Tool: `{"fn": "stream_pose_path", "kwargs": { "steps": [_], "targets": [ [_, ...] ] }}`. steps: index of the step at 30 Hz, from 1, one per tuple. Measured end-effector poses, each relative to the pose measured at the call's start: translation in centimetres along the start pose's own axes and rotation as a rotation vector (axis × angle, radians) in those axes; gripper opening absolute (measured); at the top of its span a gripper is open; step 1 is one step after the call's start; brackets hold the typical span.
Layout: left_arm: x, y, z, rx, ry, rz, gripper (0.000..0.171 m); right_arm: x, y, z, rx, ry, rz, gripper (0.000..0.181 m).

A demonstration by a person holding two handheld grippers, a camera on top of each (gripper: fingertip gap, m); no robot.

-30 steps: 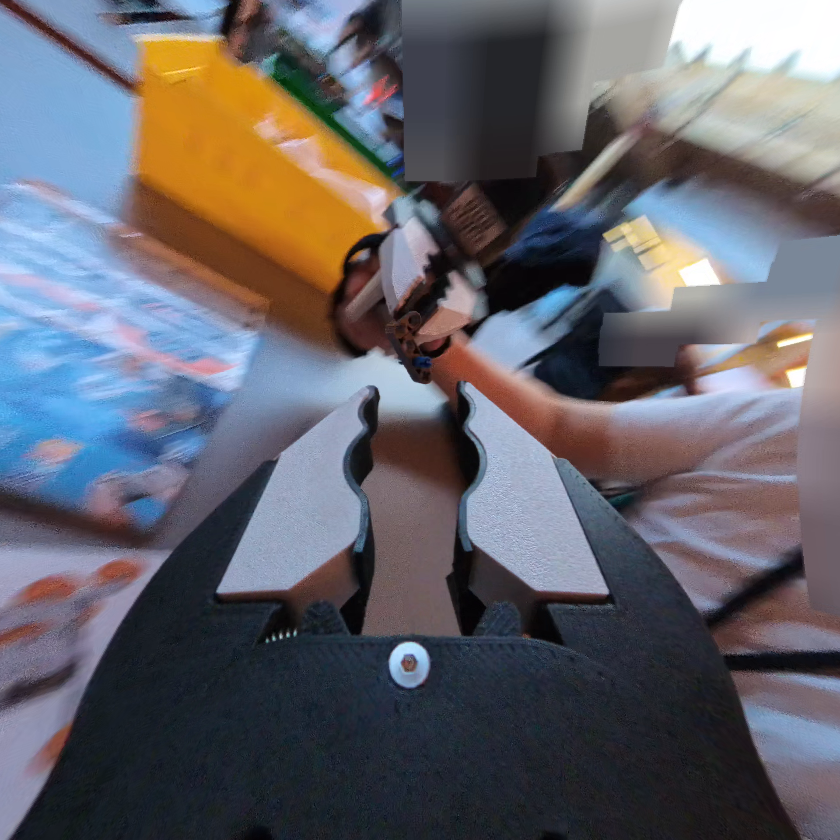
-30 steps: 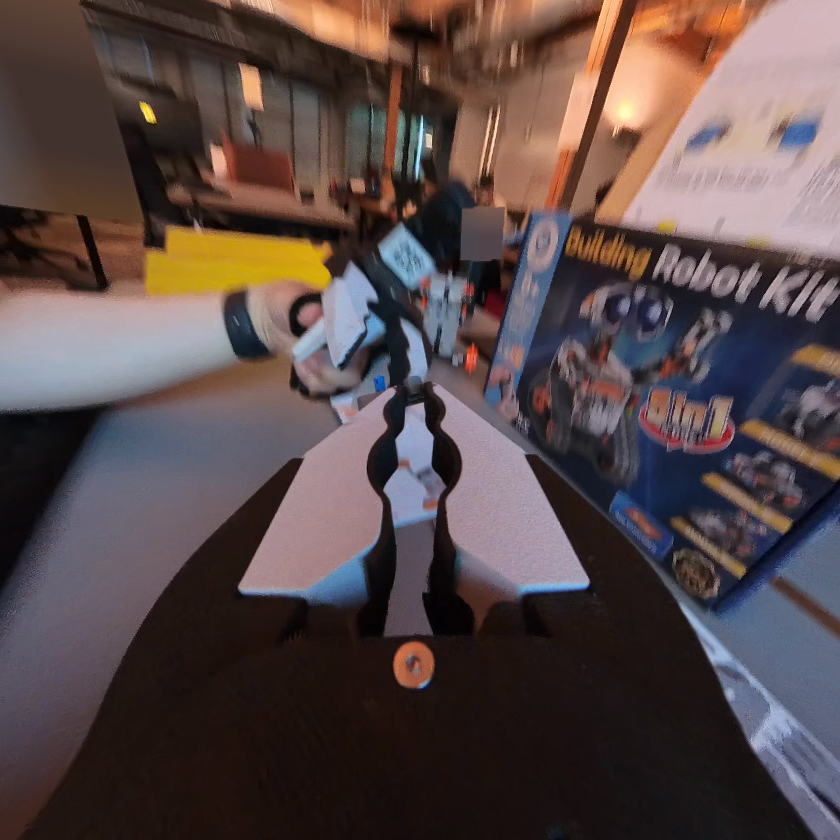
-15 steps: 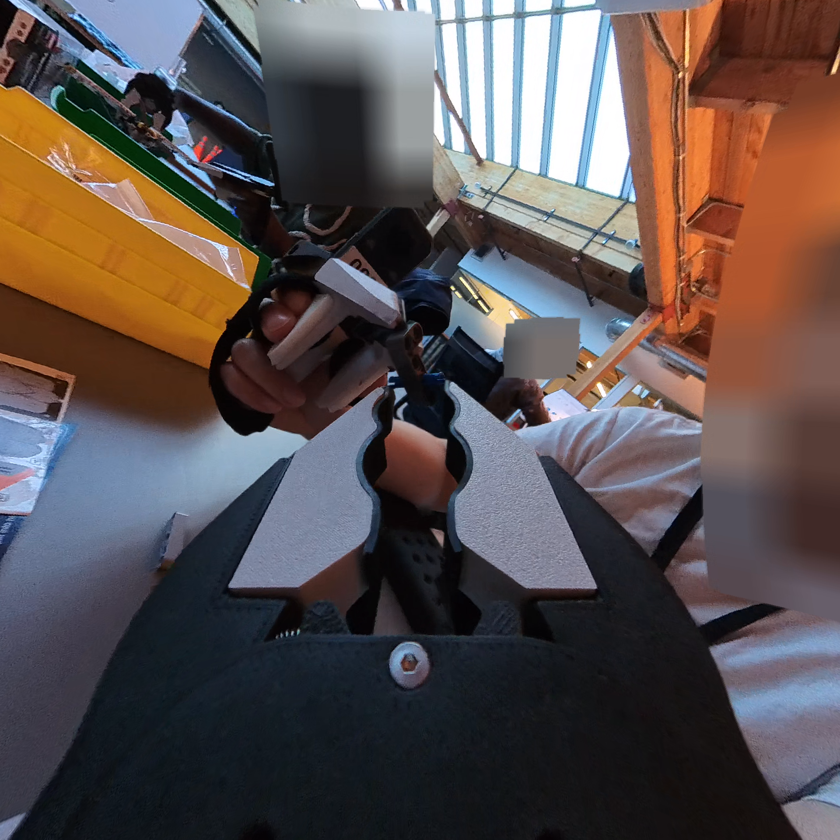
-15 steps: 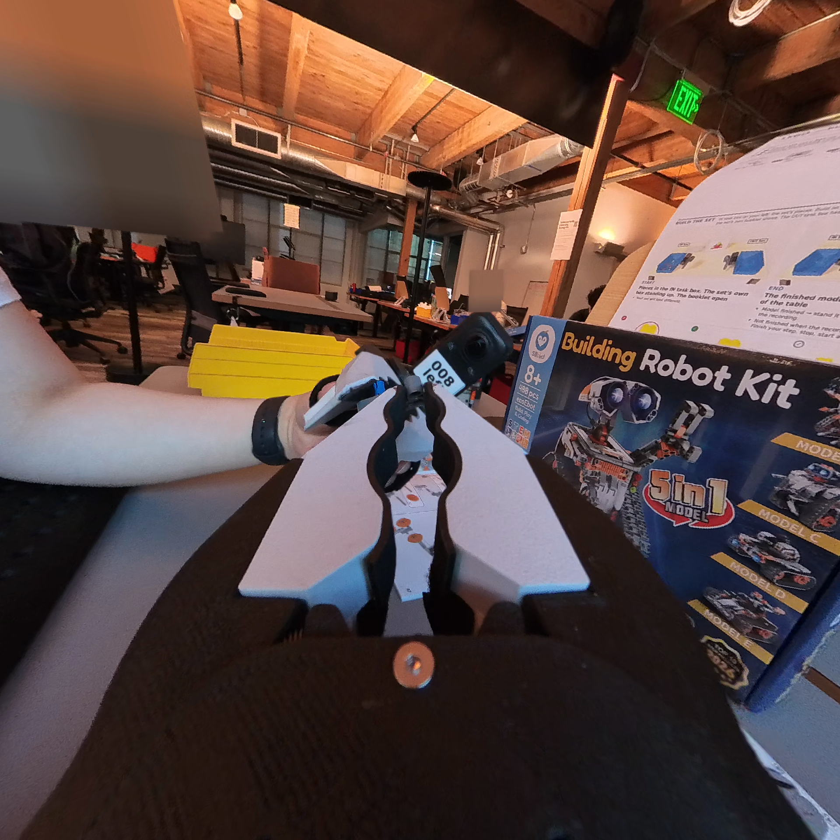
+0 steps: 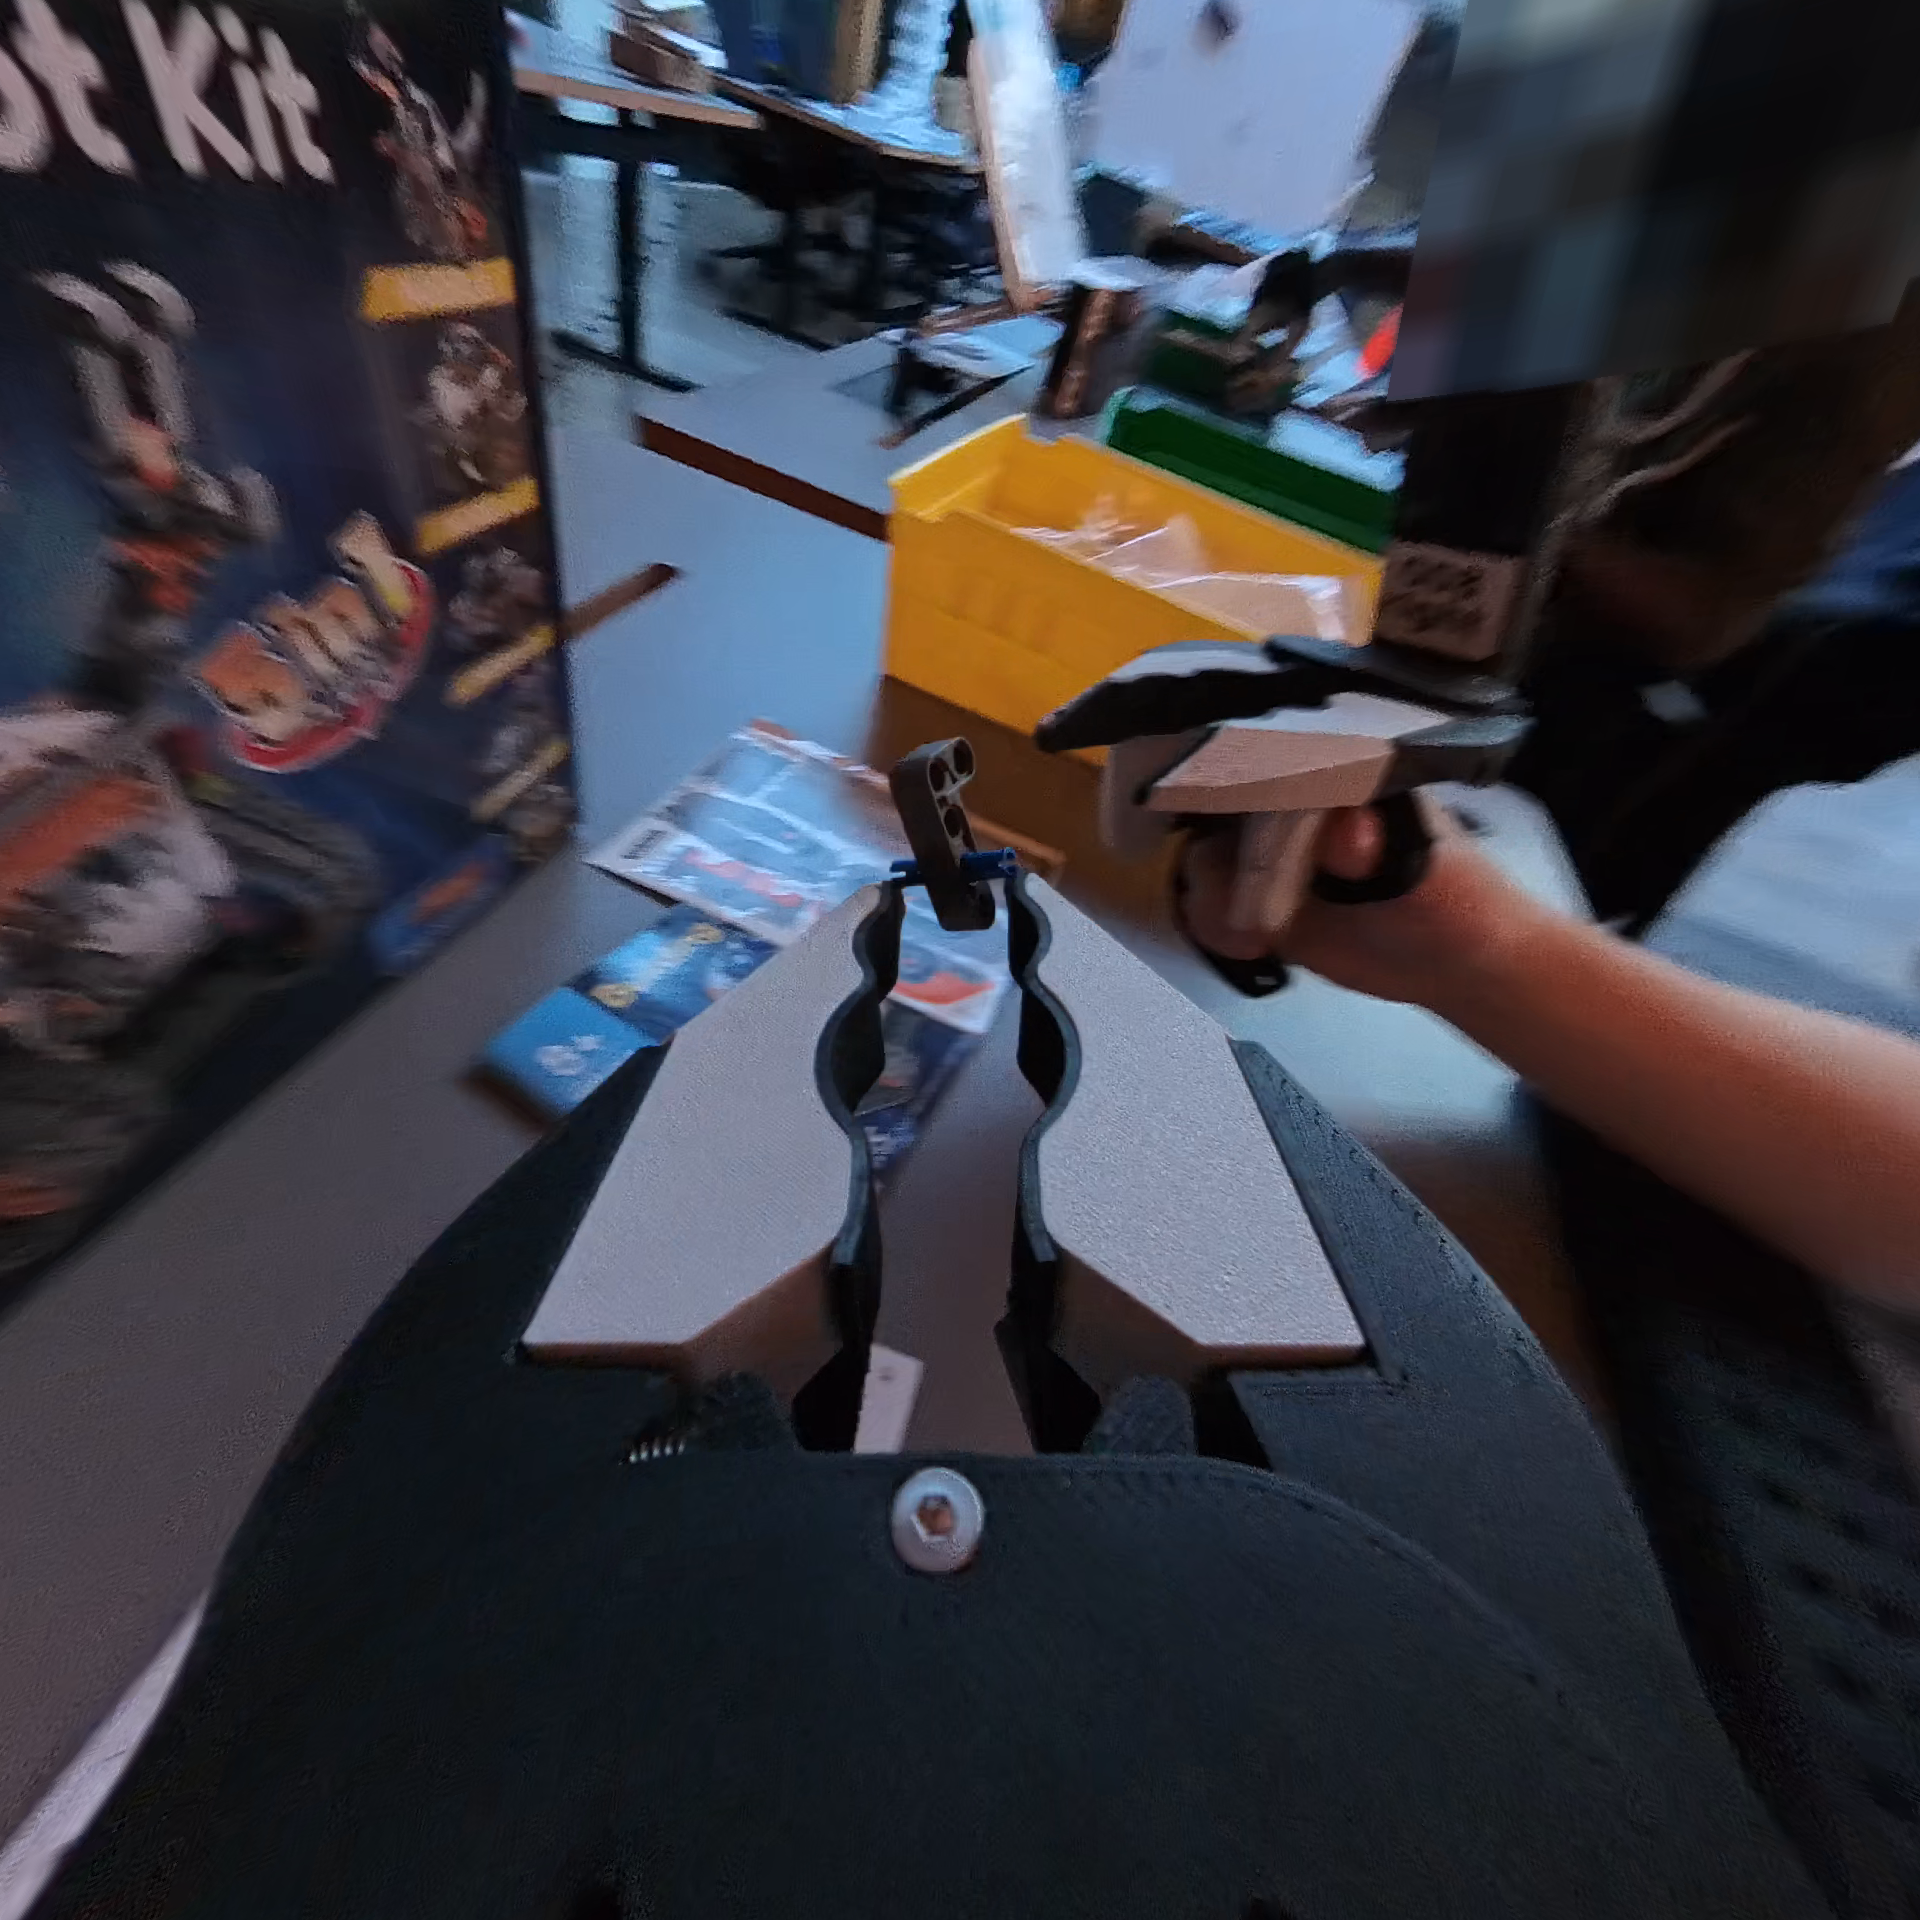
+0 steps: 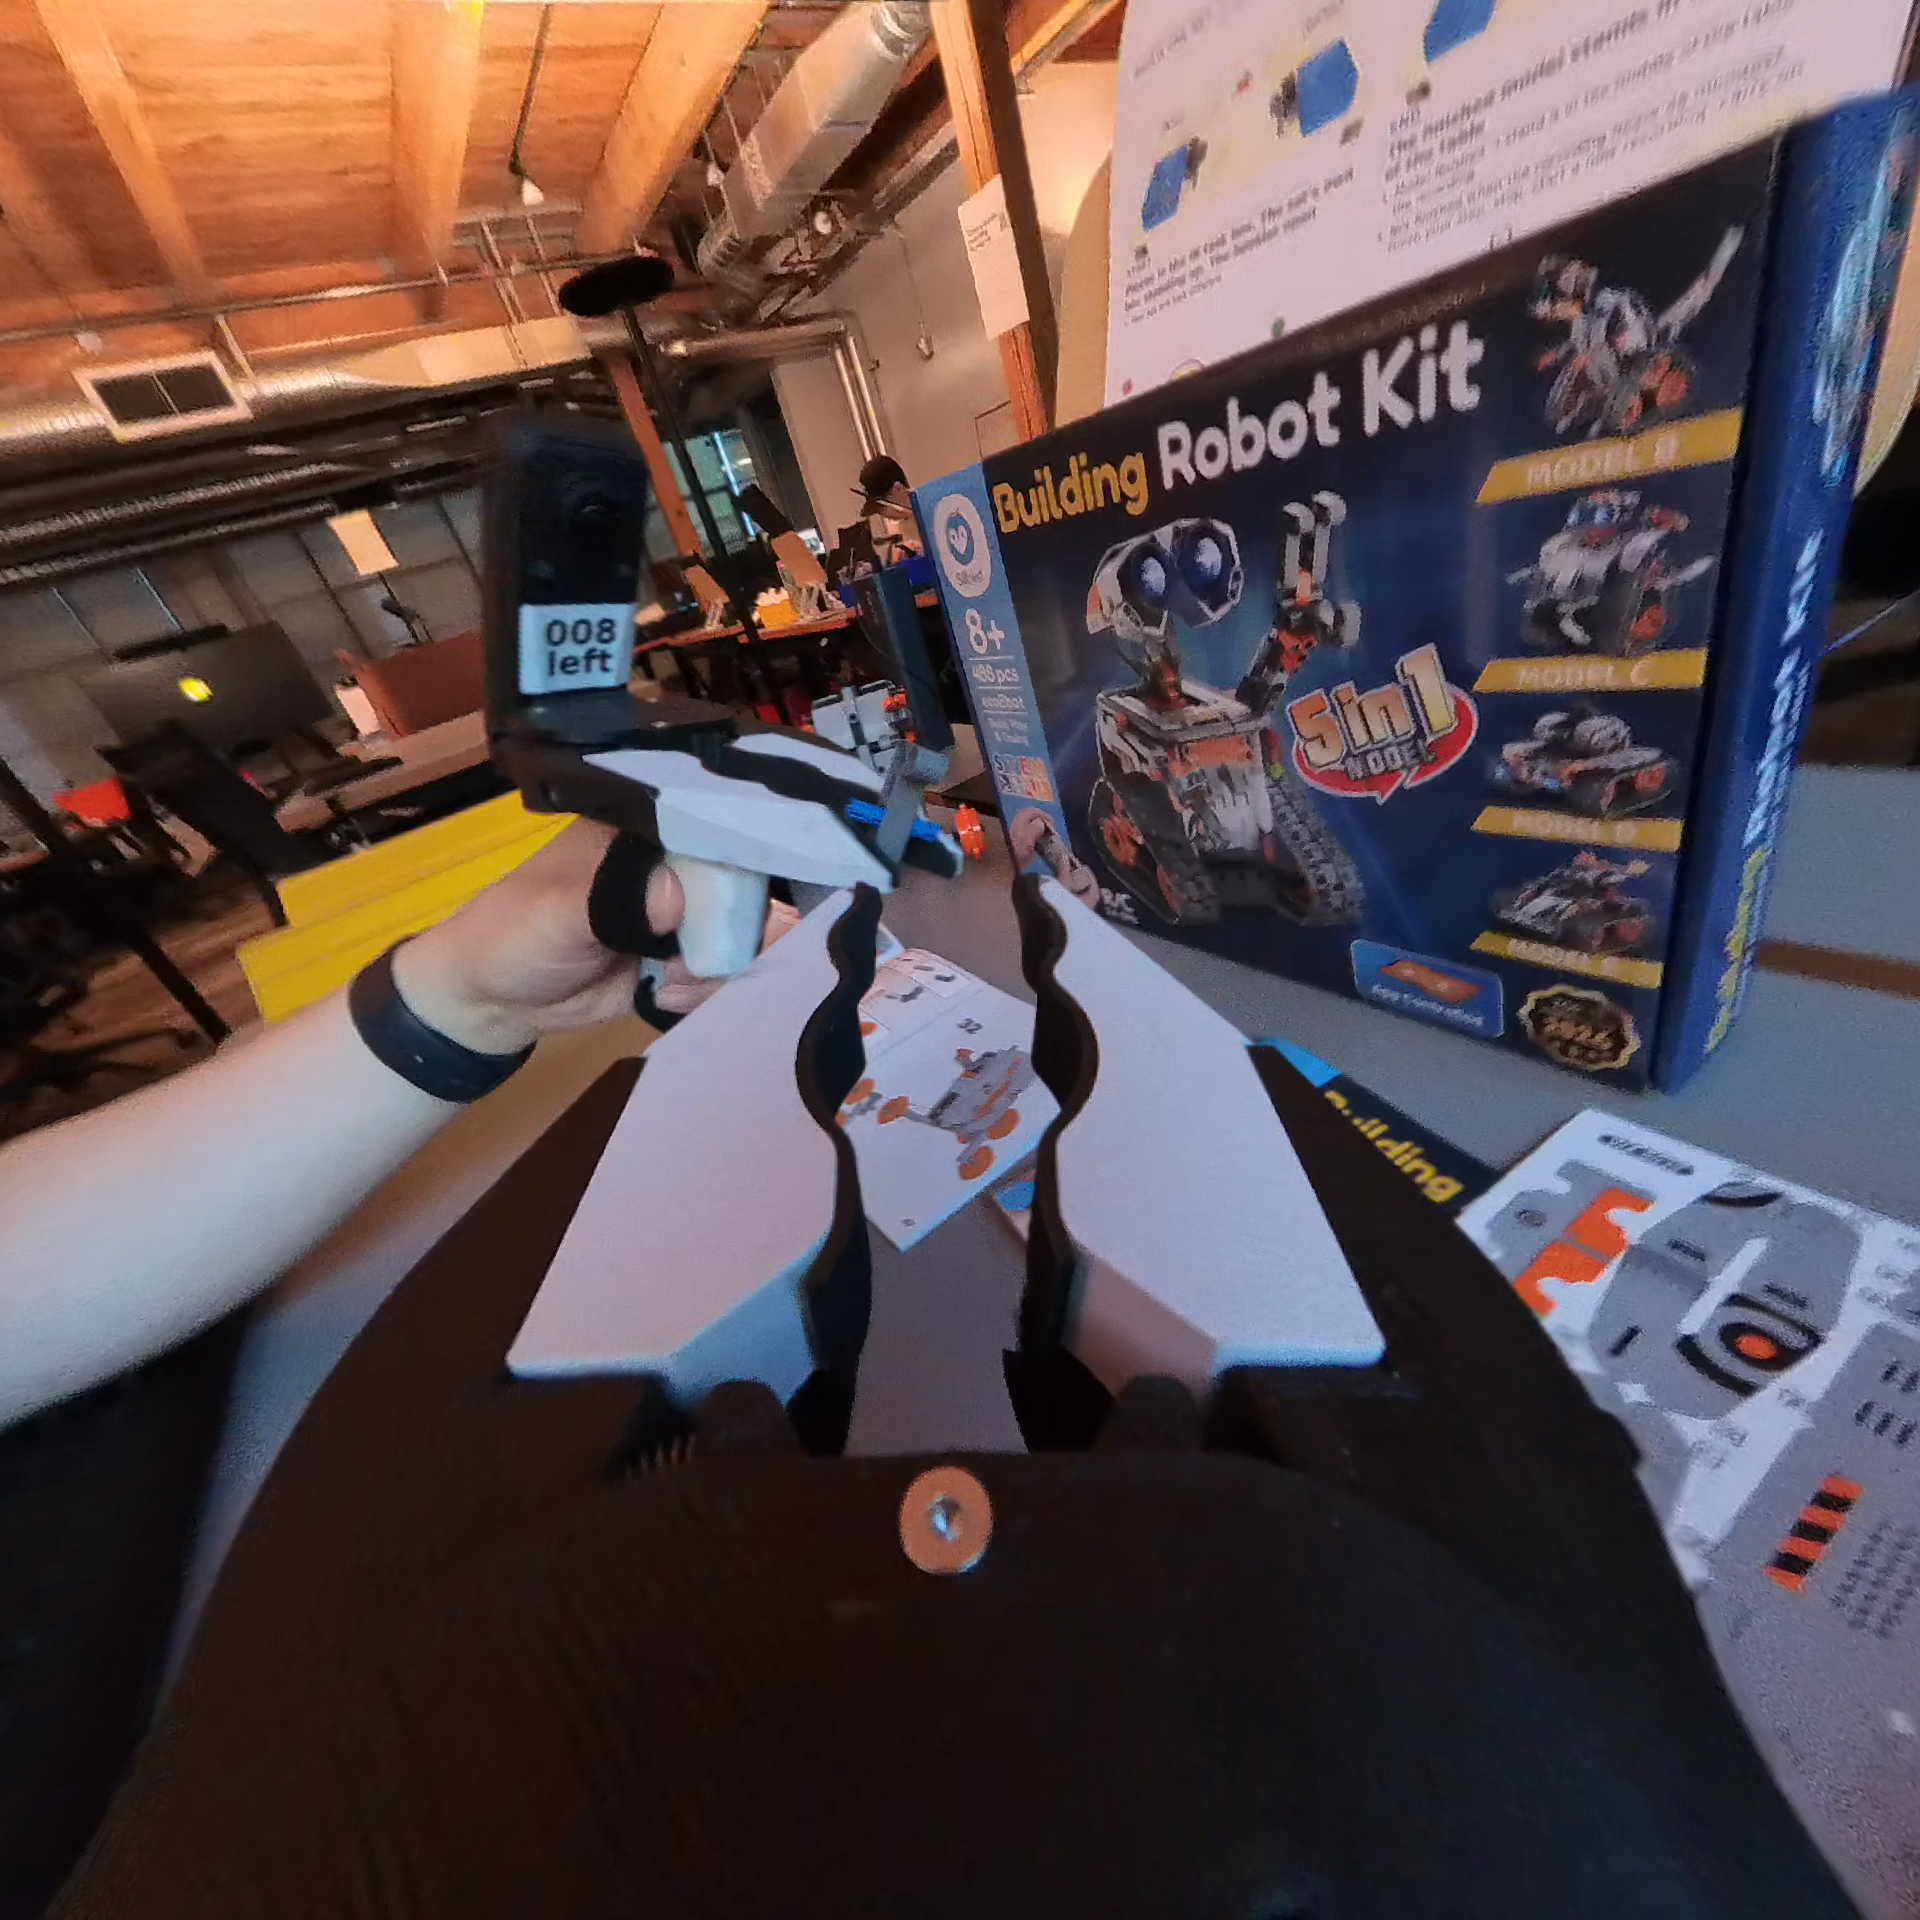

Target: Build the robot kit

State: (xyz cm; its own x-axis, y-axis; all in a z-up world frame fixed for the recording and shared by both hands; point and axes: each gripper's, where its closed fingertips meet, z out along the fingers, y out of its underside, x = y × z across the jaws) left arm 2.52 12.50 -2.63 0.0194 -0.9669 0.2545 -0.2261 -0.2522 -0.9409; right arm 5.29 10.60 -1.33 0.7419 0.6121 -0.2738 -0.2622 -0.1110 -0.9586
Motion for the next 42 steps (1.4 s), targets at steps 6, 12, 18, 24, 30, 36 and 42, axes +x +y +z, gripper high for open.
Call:
{"fn": "stream_pose_path", "kwargs": {
  "steps": [6,12,18,24,30,36,42],
  "targets": [
    [-1.2,0.3,1.1,-0.047,-0.231,0.242,0.017,-0.9,0.4,1.4,0.077,-0.018,0.208,0.026],
    [-1.7,1.3,1.8,-0.122,-0.329,0.369,0.007,-0.1,1.2,1.9,0.07,0.043,0.256,0.025],
    [-2.3,2.6,2.5,-0.194,-0.4,0.47,0.008,1.6,1.9,1.4,0.09,0.058,0.422,0.021],
    [-2.1,1.2,2.0,-0.157,-0.523,0.707,0.008,1.5,1.5,0.9,0.153,-0.03,0.675,0.031],
    [-1.4,2.1,2.9,-0.22,-0.555,0.913,0.007,1.8,2.0,1.1,0.138,0.011,0.704,0.029],
    [-0.8,2.8,3.6,-0.254,-0.549,1.005,0.007,2.3,2.9,0.5,0.094,0.014,0.763,0.016],
    [0.9,4.1,3.8,-0.239,-0.234,0.466,0.036,1.3,2.5,0.2,-0.013,-0.148,0.668,0.016]
  ]
}}
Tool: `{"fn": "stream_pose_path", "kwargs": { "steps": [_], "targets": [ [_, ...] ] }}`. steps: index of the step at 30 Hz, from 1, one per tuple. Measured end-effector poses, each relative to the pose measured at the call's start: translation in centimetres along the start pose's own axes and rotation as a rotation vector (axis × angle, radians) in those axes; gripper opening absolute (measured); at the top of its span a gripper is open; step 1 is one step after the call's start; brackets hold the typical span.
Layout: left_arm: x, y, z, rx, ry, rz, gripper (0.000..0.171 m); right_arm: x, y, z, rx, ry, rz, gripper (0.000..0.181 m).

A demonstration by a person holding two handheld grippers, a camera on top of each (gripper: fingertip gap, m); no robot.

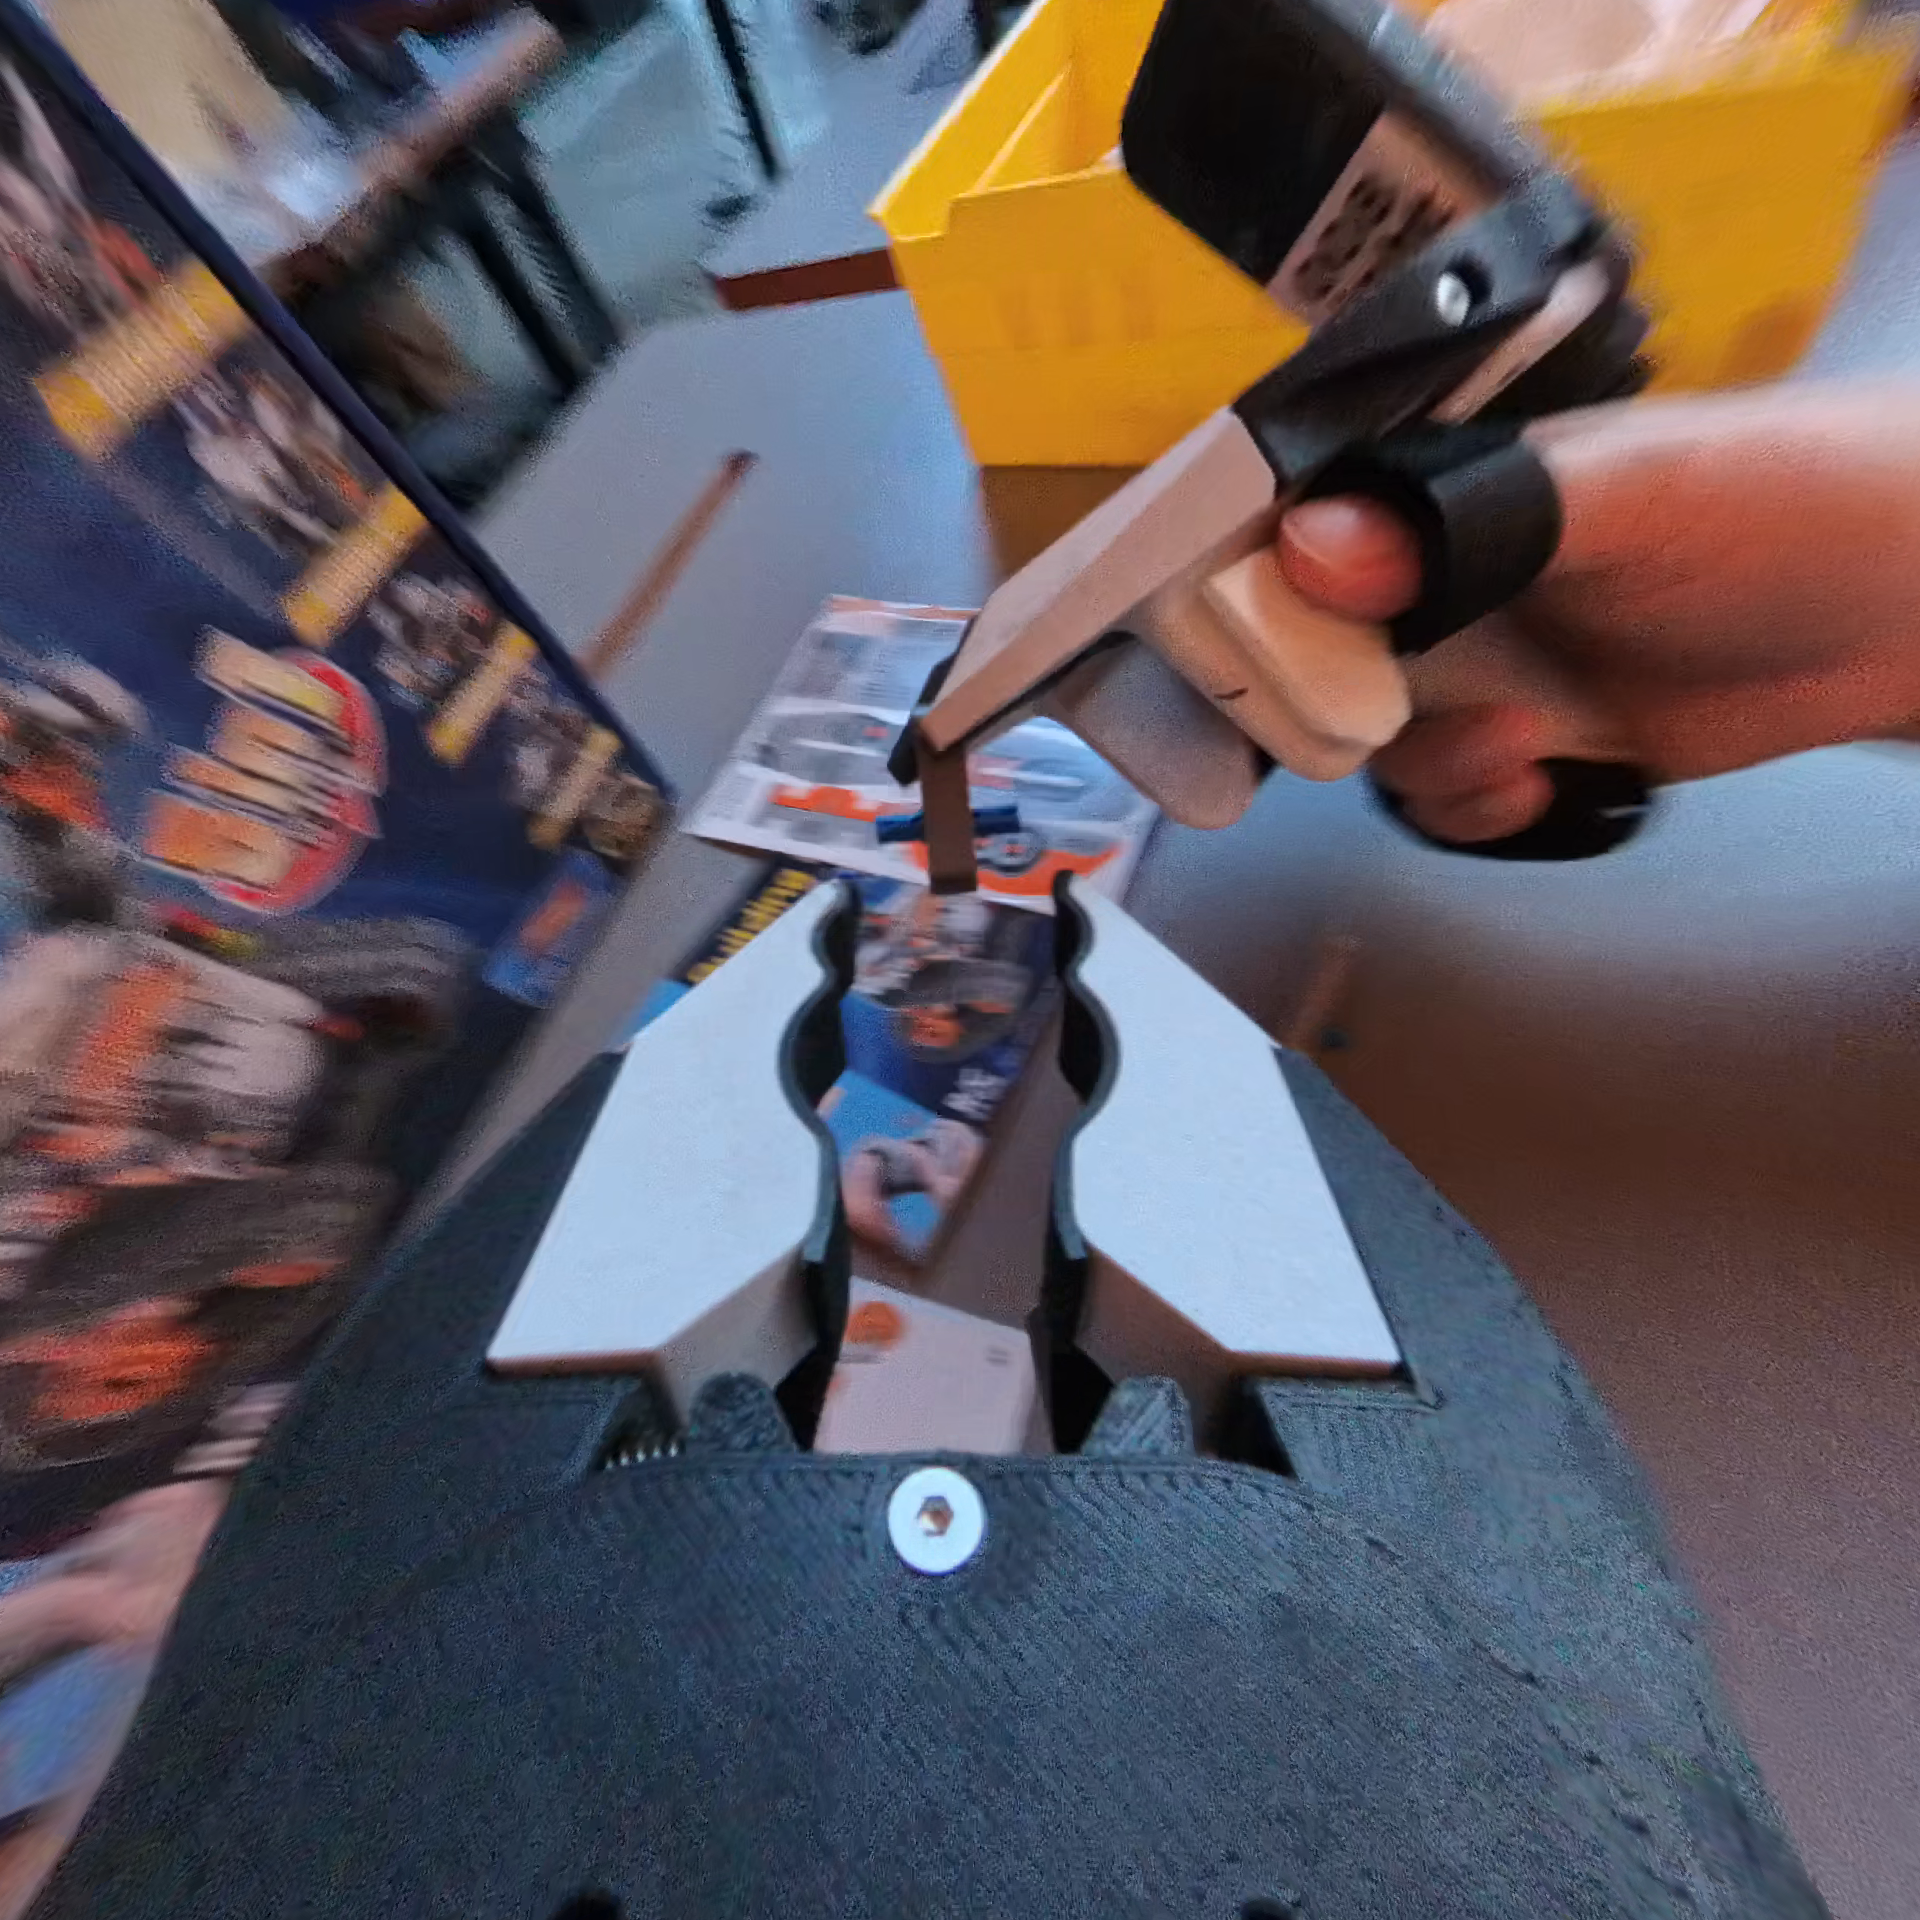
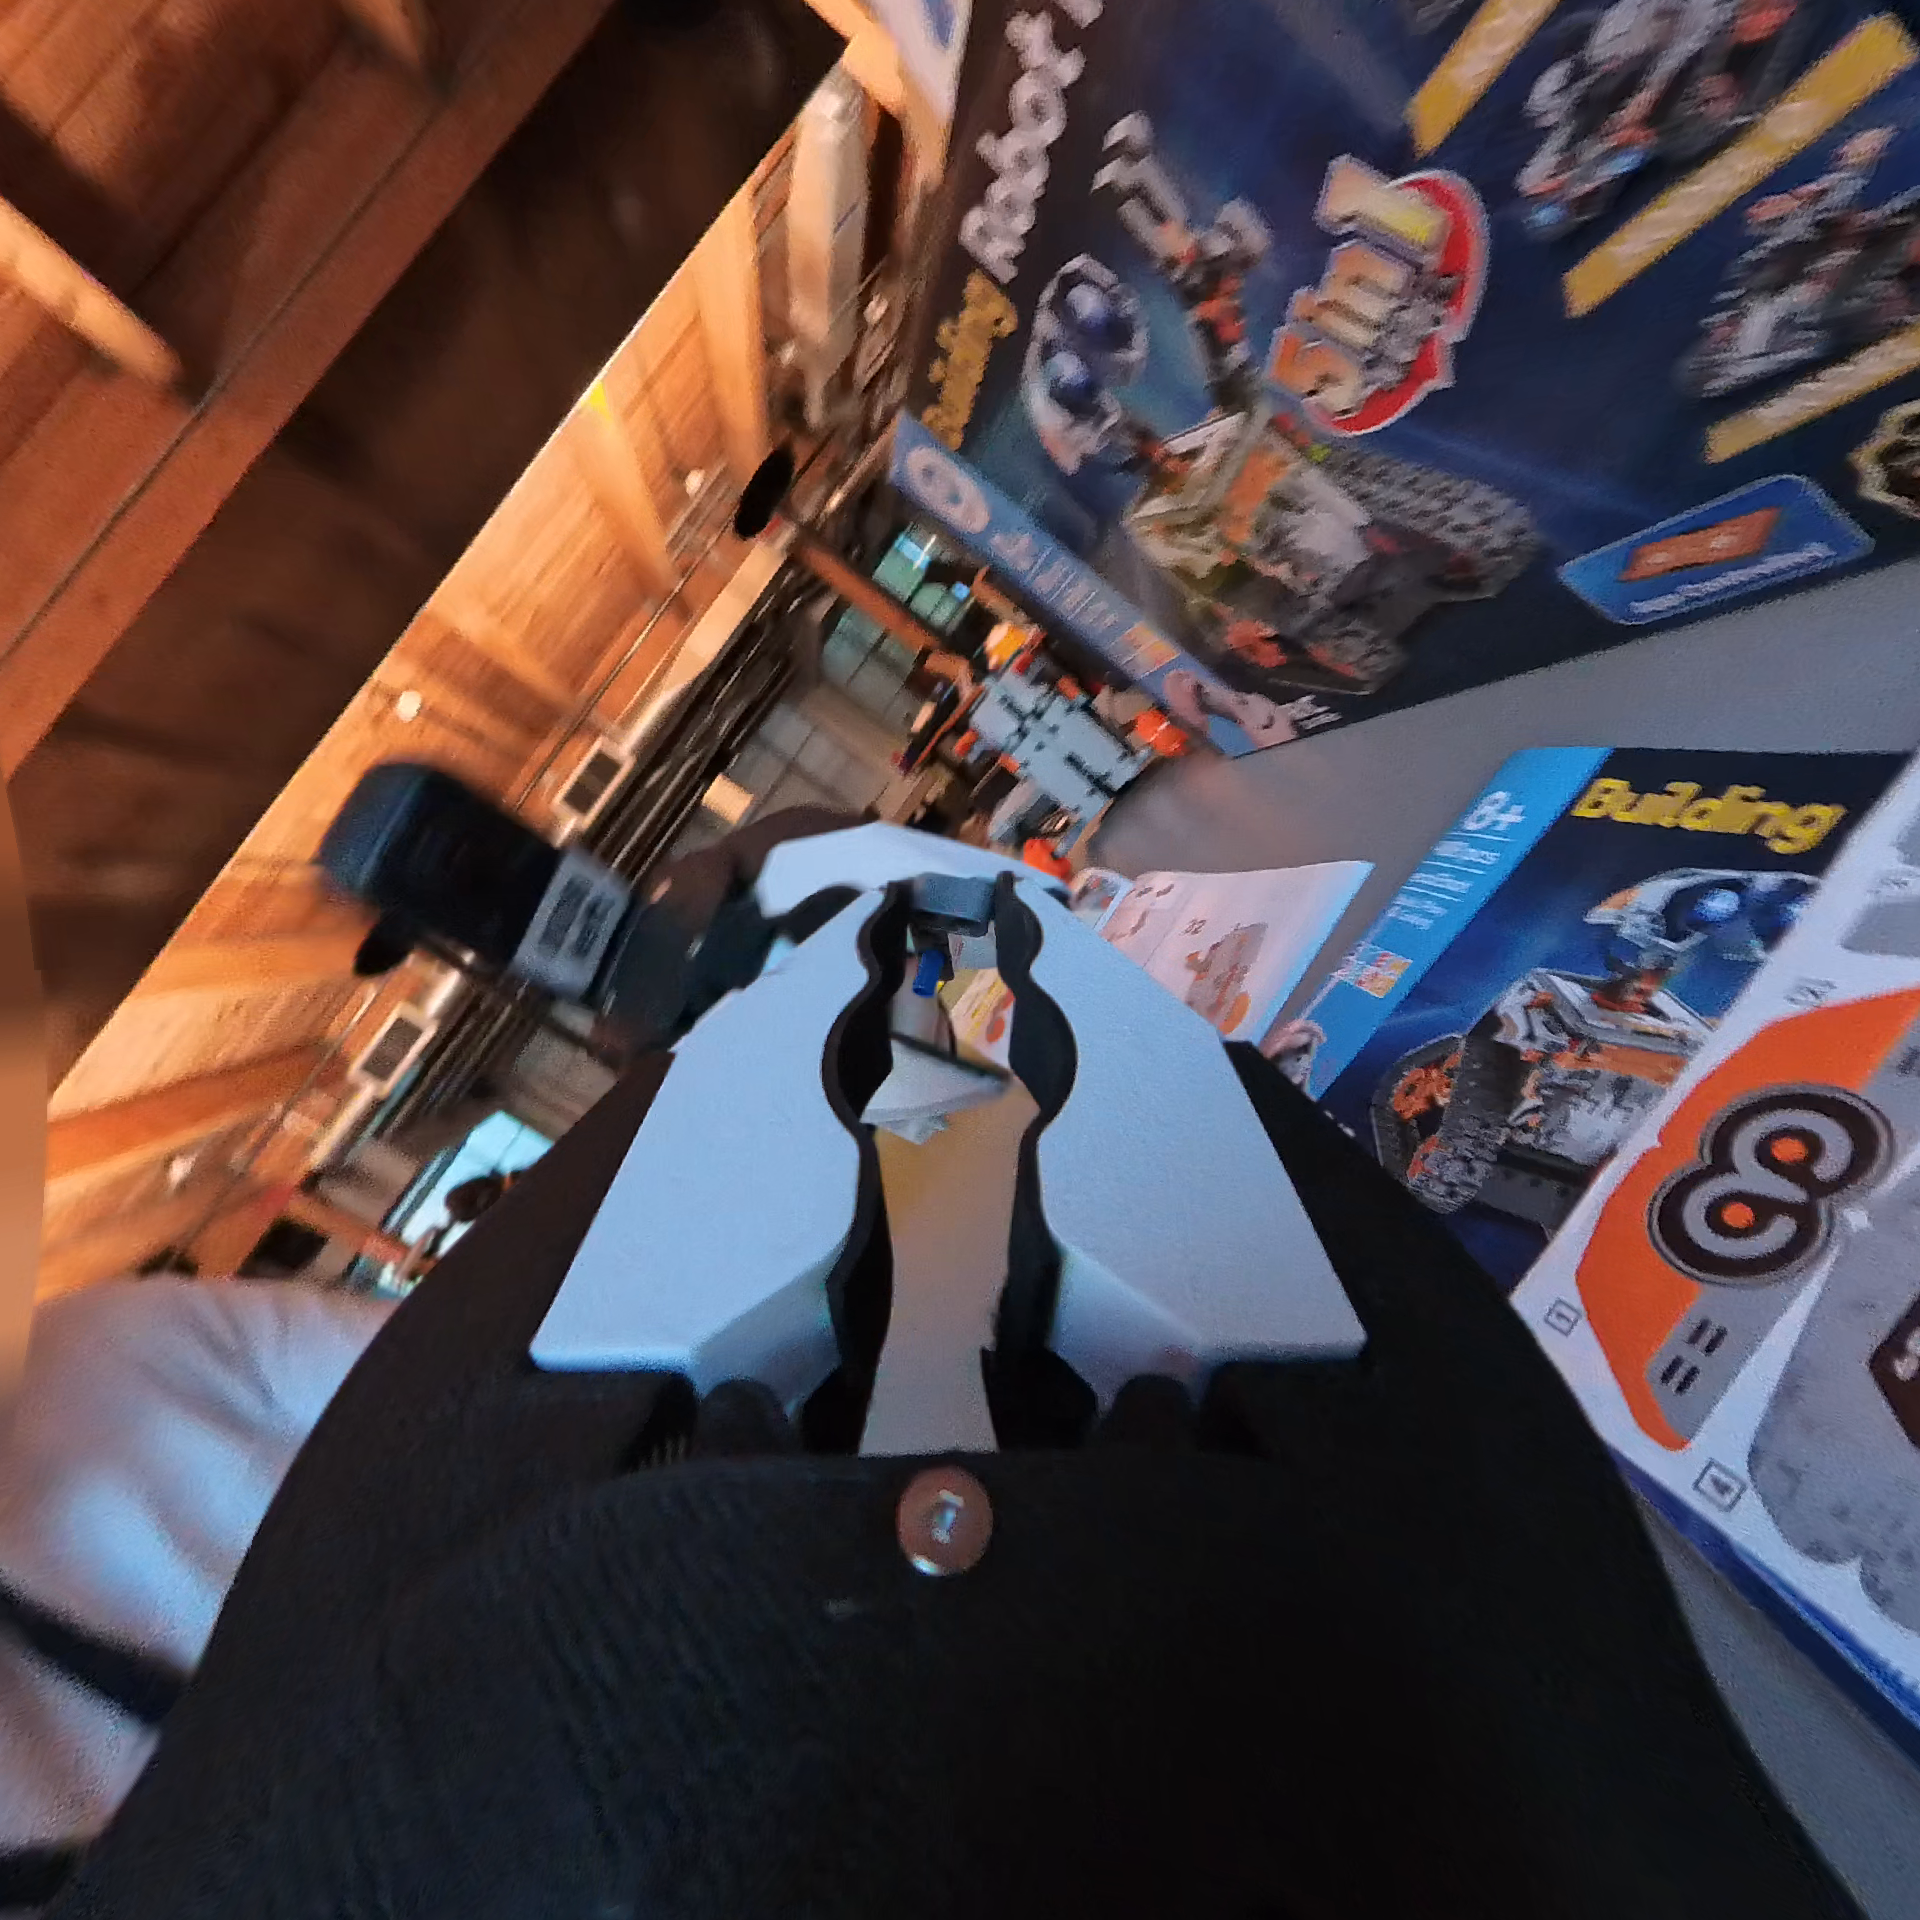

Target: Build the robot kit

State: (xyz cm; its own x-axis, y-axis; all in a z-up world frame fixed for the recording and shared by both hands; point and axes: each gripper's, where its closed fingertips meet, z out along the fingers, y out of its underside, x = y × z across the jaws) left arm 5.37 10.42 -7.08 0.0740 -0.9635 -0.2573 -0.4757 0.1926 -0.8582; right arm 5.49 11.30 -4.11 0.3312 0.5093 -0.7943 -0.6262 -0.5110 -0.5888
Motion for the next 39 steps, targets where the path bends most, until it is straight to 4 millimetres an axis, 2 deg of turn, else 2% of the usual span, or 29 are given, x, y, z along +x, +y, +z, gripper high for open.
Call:
{"fn": "stream_pose_path", "kwargs": {
  "steps": [2,3,4,5,6,11,14,16,23,27,33,35,36,37,39],
  "targets": [
    [0.8,-0.3,-0.8,0.029,0.214,-0.26,0.057,-0.8,0.0,-0.3,-0.047,-0.042,-0.06,0.015],
    [1.0,-0.7,-1.4,0.069,0.306,-0.375,0.059,-1.4,0.5,-0.4,-0.099,-0.071,-0.081,0.015],
    [1.2,-1.4,-2.2,0.124,0.403,-0.469,0.053,-2.0,1.1,-0.5,-0.15,-0.107,-0.108,0.016],
    [1.7,-2.0,-3.1,0.176,0.509,-0.534,0.038,-2.5,1.4,-0.6,-0.179,-0.133,-0.14,0.016],
    [2.1,-2.4,-3.8,0.206,0.591,-0.581,0.033,-2.7,1.6,-0.7,-0.197,-0.14,-0.161,0.016],
    [3.6,-2.7,-4.6,0.19,0.733,-0.628,0.033,-3.5,2.6,-0.9,-0.256,-0.2,-0.154,0.015],
    [3.9,-2.9,-4.4,0.189,0.772,-0.671,0.026,-3.7,3.4,-0.8,-0.299,-0.219,-0.158,0.015],
    [4.2,-2.6,-4.3,0.175,0.783,-0.654,0.005,-3.8,3.8,-0.7,-0.319,-0.229,-0.153,0.015],
    [4.5,-2.7,-4.9,0.173,0.843,-0.68,0.005,-4.3,3.9,-0.7,-0.325,-0.257,-0.15,0.015],
    [5.2,-2.1,-4.9,0.132,0.849,-0.632,0.005,-4.4,4.6,-0.7,-0.359,-0.267,-0.155,0.016],
    [5.2,-2.0,-4.8,0.127,0.851,-0.622,0.005,-4.4,4.6,-0.5,-0.358,-0.261,-0.171,0.016],
    [5.0,-1.8,-4.9,0.126,0.836,-0.596,0.005,-4.3,4.1,-0.5,-0.333,-0.237,-0.23,0.02],
    [4.9,-1.7,-5.1,0.123,0.836,-0.588,0.005,-3.9,3.5,-0.7,-0.309,-0.191,-0.282,0.035],
    [4.7,-1.7,-5.4,0.124,0.83,-0.584,0.005,-3.1,3.3,-1.1,-0.318,-0.124,-0.351,0.04],
    [3.7,-1.7,-5.9,0.143,0.801,-0.587,0.005,0.1,5.0,-3.3,-0.507,0.083,-0.568,0.031]
  ]
}}
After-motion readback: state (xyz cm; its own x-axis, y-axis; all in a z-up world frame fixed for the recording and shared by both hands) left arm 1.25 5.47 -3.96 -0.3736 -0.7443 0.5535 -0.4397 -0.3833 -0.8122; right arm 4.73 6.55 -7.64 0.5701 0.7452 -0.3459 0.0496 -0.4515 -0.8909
